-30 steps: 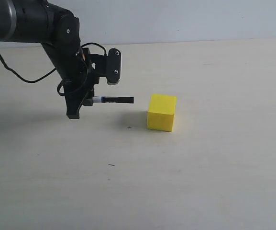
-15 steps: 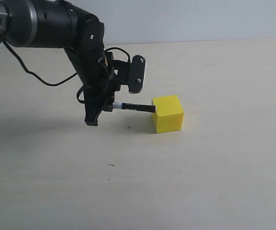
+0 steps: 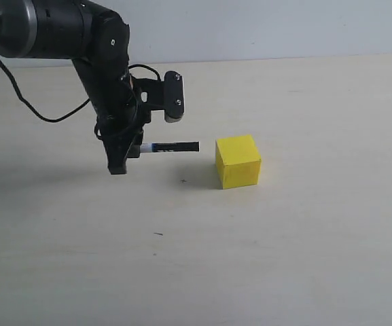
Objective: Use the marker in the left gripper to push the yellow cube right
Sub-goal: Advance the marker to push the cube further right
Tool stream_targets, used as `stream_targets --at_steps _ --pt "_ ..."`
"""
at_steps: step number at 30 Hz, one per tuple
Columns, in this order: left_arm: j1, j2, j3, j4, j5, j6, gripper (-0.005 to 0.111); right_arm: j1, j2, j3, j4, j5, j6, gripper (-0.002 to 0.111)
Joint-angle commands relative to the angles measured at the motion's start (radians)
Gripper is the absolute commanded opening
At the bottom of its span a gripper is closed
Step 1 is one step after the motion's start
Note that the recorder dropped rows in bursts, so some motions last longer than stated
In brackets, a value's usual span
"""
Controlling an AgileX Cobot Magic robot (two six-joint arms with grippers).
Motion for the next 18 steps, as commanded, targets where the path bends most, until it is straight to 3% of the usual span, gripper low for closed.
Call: stream_targets --at_steps 1,18 --pt "-0.021 0.028 -0.005 -0.006 -0.05 -0.061 0.0 0.001 -0.007 0.004 -0.003 -0.006 -0.001 0.0" --pt "-0.056 0.095 -0.077 -0.056 0.007 -0.025 0.0 0.001 -0.007 0.004 -0.003 -0.006 -0.001 0.0"
